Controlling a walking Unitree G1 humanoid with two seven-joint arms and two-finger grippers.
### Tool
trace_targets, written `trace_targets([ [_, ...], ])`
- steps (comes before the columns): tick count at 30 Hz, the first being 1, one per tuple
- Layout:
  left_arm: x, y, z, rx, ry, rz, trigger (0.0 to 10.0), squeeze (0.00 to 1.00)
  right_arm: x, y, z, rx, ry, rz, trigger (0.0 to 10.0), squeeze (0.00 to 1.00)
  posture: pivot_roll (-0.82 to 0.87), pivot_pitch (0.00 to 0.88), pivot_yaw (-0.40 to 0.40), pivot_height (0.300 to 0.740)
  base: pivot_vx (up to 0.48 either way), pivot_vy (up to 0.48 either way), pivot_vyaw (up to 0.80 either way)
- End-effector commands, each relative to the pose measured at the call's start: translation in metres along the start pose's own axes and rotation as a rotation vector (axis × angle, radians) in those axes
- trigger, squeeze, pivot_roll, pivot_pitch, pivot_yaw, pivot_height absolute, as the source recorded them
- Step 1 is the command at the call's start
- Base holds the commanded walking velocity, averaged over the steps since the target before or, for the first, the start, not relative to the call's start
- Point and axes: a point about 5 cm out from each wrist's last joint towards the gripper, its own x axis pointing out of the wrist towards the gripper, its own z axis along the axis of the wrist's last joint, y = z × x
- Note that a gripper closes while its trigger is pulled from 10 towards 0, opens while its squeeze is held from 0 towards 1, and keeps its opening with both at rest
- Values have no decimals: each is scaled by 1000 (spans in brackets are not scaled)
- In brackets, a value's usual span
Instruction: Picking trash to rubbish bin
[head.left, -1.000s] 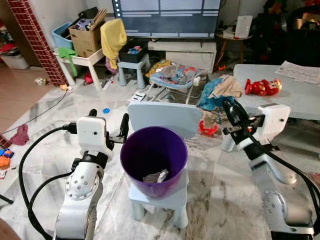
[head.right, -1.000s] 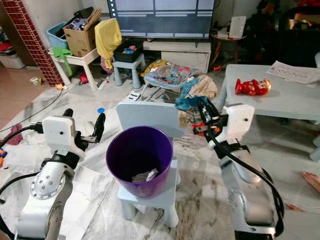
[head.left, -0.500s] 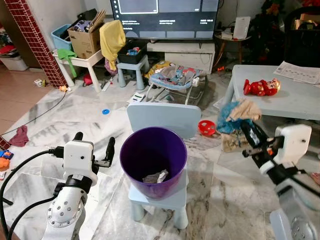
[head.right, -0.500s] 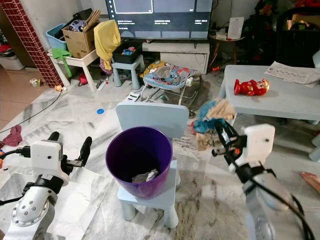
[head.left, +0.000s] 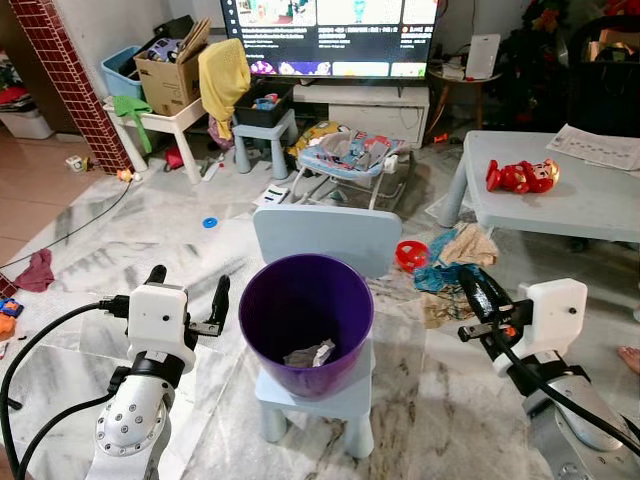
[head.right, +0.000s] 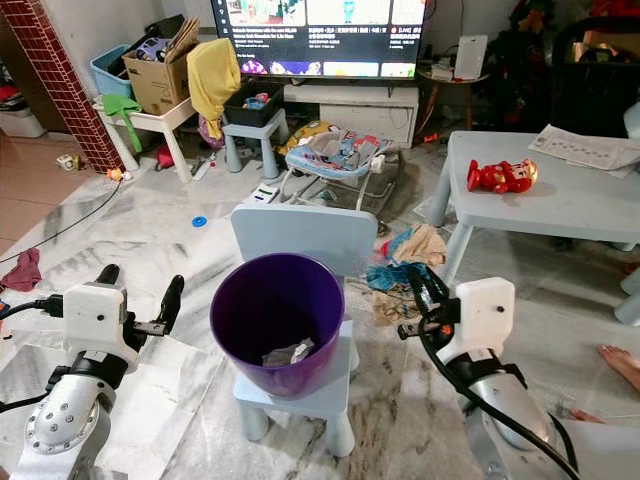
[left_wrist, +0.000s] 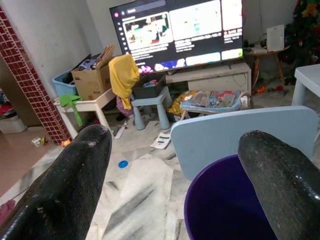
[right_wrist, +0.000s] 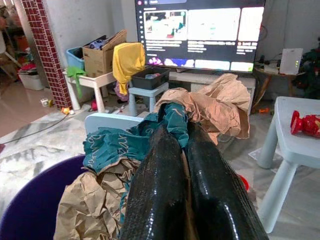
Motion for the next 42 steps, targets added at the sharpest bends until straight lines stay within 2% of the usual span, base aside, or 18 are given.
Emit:
trace_targets([
  [1, -2, 3, -5, 6, 17, 20, 10000, 0, -2, 3, 1, -4, -11, 0, 0, 0, 4, 0, 11, 740, 0, 0, 0],
  [9, 5, 3, 6, -22, -21, 7, 10000, 0, 1, 3, 2, 9, -12, 22, 0, 0, 5, 0, 24, 740, 0, 0, 0],
  [12, 11, 4, 13, -43, -37, 5, 10000, 0, 7, 7, 5, 16, -47, 45, 0, 0, 10, 0, 37, 740, 0, 0, 0],
  [15, 11, 4, 13, -43, -37, 5, 10000, 0, 7, 7, 5, 16, -47, 45, 0, 0, 10, 0, 37, 740, 0, 0, 0],
  [23, 18, 1, 16, -59, -48, 4, 10000, 0, 14, 18, 6, -4, -61, 74, 0, 0, 6, 0, 40, 740, 0, 0, 800],
  [27, 19, -2, 16, -75, -43, -5, 10000, 0, 14, 15, 6, -3, -58, 68, 0, 0, 2, 0, 39, 740, 0, 0, 742],
  [34, 24, -3, 20, -100, -59, -28, 10000, 0, 16, 14, 7, 6, -69, 65, 0, 0, -5, 0, 40, 740, 0, 0, 0],
  [42, 25, -6, 19, -111, -52, -39, 10000, 0, 16, 15, 6, 3, -70, 72, 0, 0, -9, 0, 40, 740, 262, 0, 0],
])
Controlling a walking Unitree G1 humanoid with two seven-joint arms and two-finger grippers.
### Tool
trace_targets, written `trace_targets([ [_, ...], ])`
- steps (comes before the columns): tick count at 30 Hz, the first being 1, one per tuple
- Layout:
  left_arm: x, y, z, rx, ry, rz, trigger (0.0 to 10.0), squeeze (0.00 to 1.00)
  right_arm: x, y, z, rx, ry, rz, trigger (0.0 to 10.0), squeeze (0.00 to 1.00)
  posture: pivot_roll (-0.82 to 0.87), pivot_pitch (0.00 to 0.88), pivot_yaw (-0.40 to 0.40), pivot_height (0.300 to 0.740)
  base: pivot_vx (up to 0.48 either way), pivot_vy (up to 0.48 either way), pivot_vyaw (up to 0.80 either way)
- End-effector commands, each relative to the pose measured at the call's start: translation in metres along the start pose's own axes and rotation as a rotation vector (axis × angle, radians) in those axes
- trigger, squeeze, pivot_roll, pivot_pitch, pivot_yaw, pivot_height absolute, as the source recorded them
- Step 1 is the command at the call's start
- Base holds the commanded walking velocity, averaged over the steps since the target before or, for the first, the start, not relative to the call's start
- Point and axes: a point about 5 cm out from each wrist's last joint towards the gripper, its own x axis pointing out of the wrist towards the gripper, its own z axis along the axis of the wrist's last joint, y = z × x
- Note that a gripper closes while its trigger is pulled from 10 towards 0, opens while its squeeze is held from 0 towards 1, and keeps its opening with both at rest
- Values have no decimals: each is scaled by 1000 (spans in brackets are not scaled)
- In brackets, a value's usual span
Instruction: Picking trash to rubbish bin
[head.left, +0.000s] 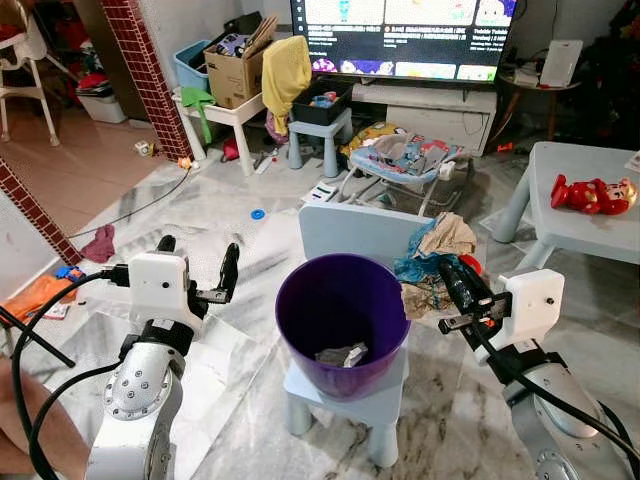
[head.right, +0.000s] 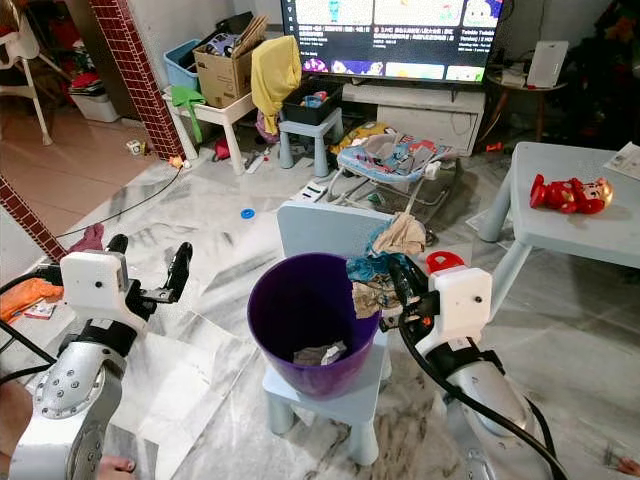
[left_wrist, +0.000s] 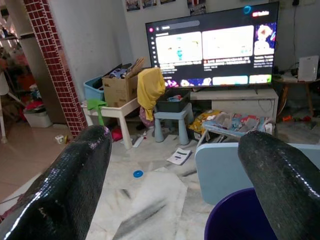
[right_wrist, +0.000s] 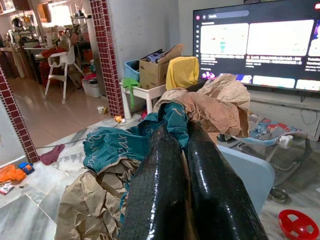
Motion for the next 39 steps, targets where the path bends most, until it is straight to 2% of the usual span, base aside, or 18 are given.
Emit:
trace_targets([
  [1, 0, -1, -4, -2, 25, -14, 10000, 0, 1, 0, 2, -4, -16, -3, 0, 0, -8, 0, 41, 740, 274, 0, 0],
  [23, -1, -1, -8, 10, 48, -25, 10000, 0, 2, 3, 0, 5, -13, 7, 0, 0, -5, 0, 42, 740, 274, 0, 0],
  [39, -3, -3, -12, 7, 62, -30, 10000, 0, 2, 2, 0, 4, -12, 9, 0, 0, -7, 0, 40, 740, 367, 0, 0],
])
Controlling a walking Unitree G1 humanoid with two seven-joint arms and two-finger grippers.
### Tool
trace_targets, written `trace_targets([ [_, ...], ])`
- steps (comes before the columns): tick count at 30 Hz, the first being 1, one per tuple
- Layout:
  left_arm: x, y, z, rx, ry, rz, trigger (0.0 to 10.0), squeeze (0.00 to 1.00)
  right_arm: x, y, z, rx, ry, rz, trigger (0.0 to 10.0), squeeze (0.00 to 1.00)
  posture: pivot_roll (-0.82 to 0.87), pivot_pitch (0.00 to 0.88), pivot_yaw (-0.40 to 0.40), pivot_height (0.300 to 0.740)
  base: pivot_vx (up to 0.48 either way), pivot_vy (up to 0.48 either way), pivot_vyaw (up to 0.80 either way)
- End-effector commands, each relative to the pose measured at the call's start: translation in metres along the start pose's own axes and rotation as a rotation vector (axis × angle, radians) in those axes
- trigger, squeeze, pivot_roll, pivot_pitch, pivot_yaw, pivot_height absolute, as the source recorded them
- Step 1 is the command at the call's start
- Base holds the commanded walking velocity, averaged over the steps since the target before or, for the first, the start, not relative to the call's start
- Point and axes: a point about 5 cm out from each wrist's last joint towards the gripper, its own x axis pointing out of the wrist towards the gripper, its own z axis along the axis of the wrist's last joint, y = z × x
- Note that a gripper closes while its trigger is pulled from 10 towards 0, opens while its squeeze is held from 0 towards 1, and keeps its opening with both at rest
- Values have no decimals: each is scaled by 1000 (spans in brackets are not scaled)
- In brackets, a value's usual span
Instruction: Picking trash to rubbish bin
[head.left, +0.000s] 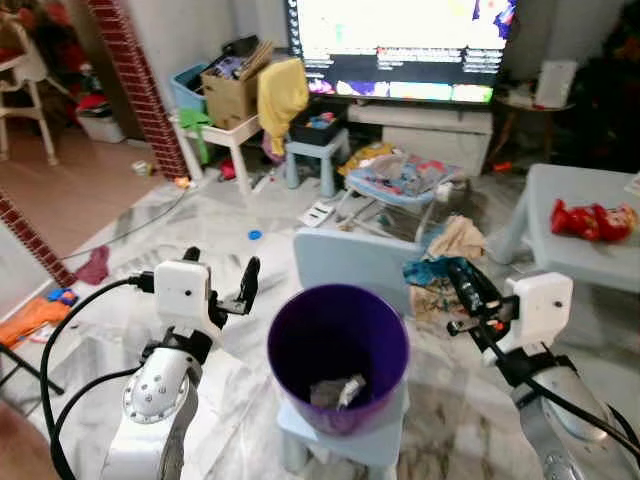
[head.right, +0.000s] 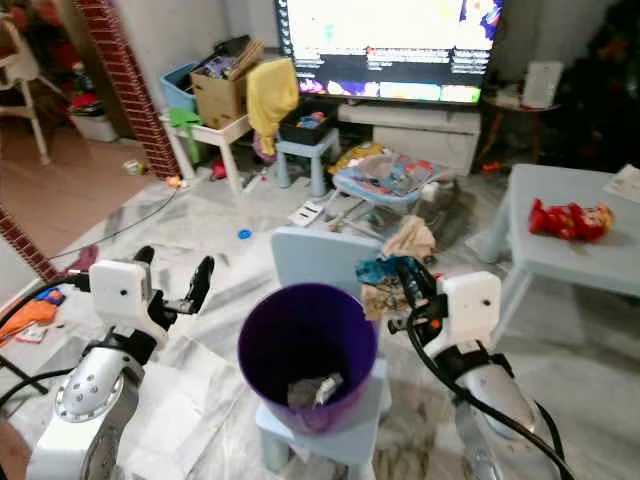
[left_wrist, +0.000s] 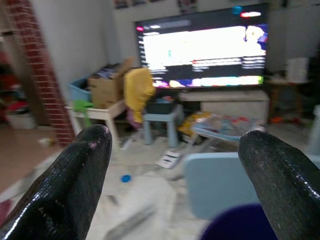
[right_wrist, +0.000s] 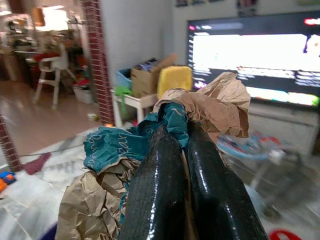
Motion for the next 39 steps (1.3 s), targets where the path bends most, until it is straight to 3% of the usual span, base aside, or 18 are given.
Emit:
trace_targets([
  [1, -1, 9, -1, 18, 13, 27, 10000, 0, 4, 7, 2, 10, -14, 23, 0, 0, -8, 0, 41, 740, 382, 0, 0],
  [10, -3, 6, -8, 4, 41, 25, 10000, 0, 4, 7, 2, 10, -15, 25, 0, 0, -6, 0, 40, 740, 85, 0, 0],
  [16, -8, 9, -24, 28, 94, 21, 10000, 0, 11, 8, 1, 10, -21, 33, 0, 0, 2, 0, 37, 740, 0, 0, 0],
  [25, -20, 8, -40, 40, 145, 11, 10000, 0, 30, 2, 4, -12, -46, 34, 0, 0, 16, 0, 36, 740, 0, 0, 0],
  [29, -25, 8, -50, 43, 171, 1, 10000, 0, 46, 7, 0, -44, -40, 80, 0, 0, 27, 0, 34, 740, 0, 0, 0],
  [32, -36, 7, -59, 43, 207, -20, 10000, 0, 73, 21, -12, -55, -9, 151, 0, 0, 45, 0, 30, 740, 0, 0, 0],
  [34, -38, 7, -60, 44, 209, -22, 10000, 0, 78, 23, -15, -54, 1, 162, 0, 0, 48, 0, 29, 740, 0, 0, 0],
  [36, -43, 8, -61, 50, 219, -19, 10000, 0, 90, 33, -36, -94, 95, 221, 0, 0, 71, 0, 22, 740, 0, 0, 0],
  [37, -43, 8, -61, 50, 219, -19, 10000, 0, 90, 33, -36, -94, 95, 221, 0, 0, 71, 0, 22, 740, 0, 0, 0],
  [39, -43, 9, -60, 52, 218, -13, 10000, 0, 95, 38, -60, -182, 209, 278, 0, 0, 95, 0, 12, 740, 0, 0, 0],
])
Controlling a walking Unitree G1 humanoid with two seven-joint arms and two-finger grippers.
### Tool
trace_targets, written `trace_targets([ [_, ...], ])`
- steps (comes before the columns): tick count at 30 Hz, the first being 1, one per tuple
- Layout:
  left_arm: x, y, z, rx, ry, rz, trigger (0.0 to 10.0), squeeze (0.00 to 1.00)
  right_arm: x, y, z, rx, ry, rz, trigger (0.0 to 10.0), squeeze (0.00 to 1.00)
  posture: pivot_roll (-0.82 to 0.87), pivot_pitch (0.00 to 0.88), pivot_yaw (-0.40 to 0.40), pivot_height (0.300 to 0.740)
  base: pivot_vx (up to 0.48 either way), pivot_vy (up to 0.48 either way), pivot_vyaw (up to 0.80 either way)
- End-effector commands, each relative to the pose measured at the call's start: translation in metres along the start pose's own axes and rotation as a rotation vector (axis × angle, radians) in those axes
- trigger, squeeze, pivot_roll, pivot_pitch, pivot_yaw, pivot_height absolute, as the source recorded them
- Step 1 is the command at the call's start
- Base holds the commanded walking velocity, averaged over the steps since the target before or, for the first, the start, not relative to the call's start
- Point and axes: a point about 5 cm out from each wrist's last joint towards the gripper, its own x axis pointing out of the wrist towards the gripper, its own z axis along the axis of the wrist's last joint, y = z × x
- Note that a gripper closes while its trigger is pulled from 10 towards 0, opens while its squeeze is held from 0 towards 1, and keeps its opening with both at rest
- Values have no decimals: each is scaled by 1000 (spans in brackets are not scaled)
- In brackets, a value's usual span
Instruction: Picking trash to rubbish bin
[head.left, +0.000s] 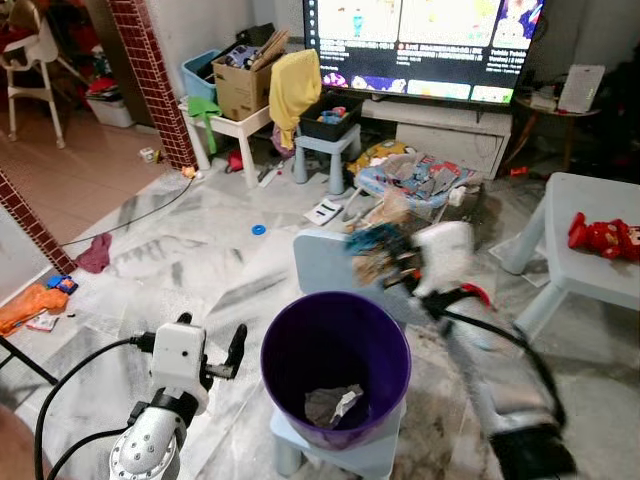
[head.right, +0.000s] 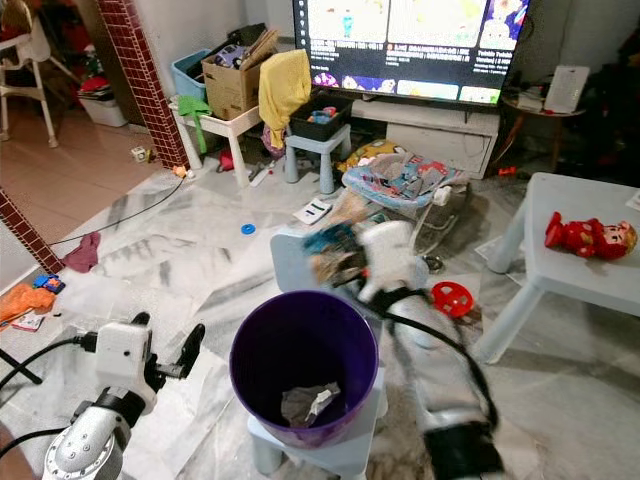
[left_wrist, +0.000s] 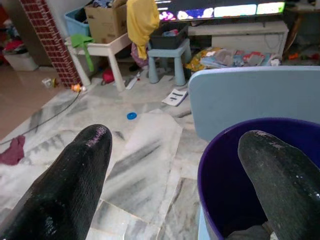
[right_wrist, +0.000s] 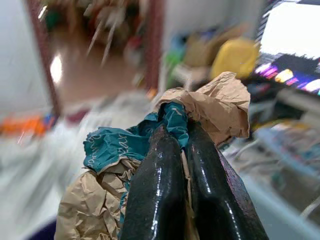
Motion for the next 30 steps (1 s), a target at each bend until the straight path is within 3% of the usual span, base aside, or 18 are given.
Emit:
trace_targets([
  [1, -1, 2, 4, 13, -12, 0, 10000, 0, 3, 3, -20, -75, 105, 41, 0, 0, 97, 0, 10, 740, 0, 0, 0],
  [3, 0, 3, 6, 6, -23, -1, 10000, 0, 5, 2, -35, -130, 187, 61, 0, 0, 101, 0, 7, 740, 0, 0, 0],
  [9, 4, 2, 9, 7, -39, -4, 10000, 0, -5, -7, -61, -149, 324, 74, 0, 0, 99, 0, 3, 740, 0, 0, 0],
  [11, 7, -1, 10, 8, -44, -15, 10000, 0, -14, -11, -76, -218, 405, 82, 0, 0, 95, 0, 8, 740, 0, 0, 0],
  [16, 9, -1, 12, 11, -50, -20, 10000, 0, -23, -5, -97, -285, 532, 161, 0, 0, 98, 0, 14, 740, 0, 0, 0],
  [18, 8, 0, 12, 14, -49, -19, 10000, 0, -24, 0, -102, -293, 549, 197, 4039, 0, 98, 0, 15, 740, 0, 0, 0],
  [19, 9, 0, 12, 14, -48, -19, 10000, 0, -23, 0, -102, -296, 548, 198, 5373, 208, 97, 0, 15, 740, 0, 0, 0],
  [20, 9, 1, 12, 15, -48, -19, 10000, 0, -23, 0, -102, -298, 548, 197, 5373, 208, 97, 0, 14, 740, 0, 0, 0],
  [21, 9, 1, 11, 15, -46, -19, 10000, 0, -24, 2, -104, -293, 552, 211, 10000, 1000, 96, 0, 14, 740, 0, 0, 0],
  [27, 10, -3, 10, -9, -40, -48, 10000, 0, -26, 7, -108, -298, 559, 255, 10000, 1000, 91, 0, 17, 740, 0, 0, 0],
  [30, 9, -15, 7, -72, -14, -137, 10000, 0, -27, 8, -109, -302, 562, 269, 10000, 1000, 91, 0, 16, 740, 0, 0, 0],
])
